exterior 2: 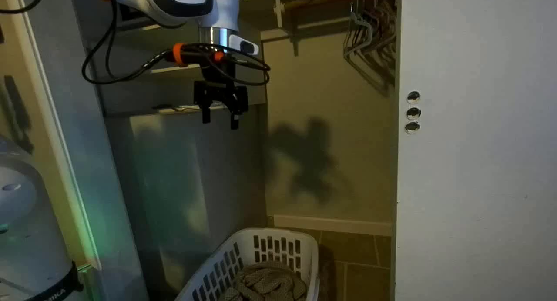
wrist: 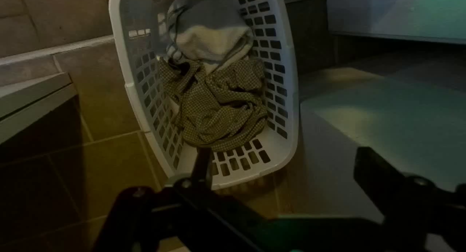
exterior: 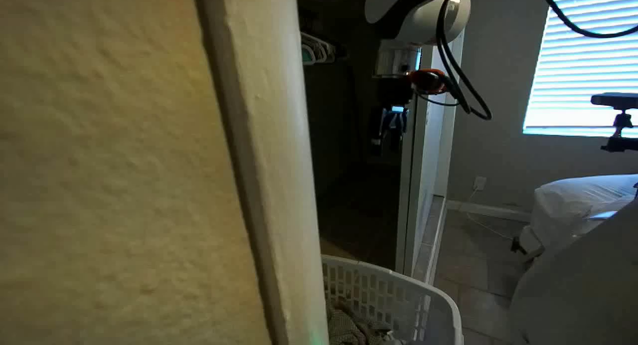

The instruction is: Pick up the white coat hanger from the bottom shelf and place it on the upper shelf

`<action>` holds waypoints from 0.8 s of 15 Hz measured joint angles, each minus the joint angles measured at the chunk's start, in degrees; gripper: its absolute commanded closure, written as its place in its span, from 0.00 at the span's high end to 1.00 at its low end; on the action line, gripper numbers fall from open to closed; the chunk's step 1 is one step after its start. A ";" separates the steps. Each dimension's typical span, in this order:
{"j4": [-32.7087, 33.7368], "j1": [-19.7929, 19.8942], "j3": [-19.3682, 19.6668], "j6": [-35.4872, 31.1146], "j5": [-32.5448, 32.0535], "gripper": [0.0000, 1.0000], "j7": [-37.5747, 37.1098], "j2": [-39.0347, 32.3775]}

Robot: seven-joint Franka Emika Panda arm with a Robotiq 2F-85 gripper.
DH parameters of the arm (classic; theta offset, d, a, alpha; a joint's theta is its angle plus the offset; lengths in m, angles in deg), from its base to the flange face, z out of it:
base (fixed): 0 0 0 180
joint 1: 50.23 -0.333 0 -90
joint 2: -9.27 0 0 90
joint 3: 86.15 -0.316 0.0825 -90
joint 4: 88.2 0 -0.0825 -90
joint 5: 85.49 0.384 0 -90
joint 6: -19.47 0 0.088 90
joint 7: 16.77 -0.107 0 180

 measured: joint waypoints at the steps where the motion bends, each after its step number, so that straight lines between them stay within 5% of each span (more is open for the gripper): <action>1: 0.00 0.00 0.00 0.00 0.00 1.00 0.00 0.00; 8: 0.00 0.09 -0.15 0.00 0.56 1.00 0.00 0.00; 12: 1.02 -1.61 -0.95 0.04 11.31 1.00 0.11 -0.05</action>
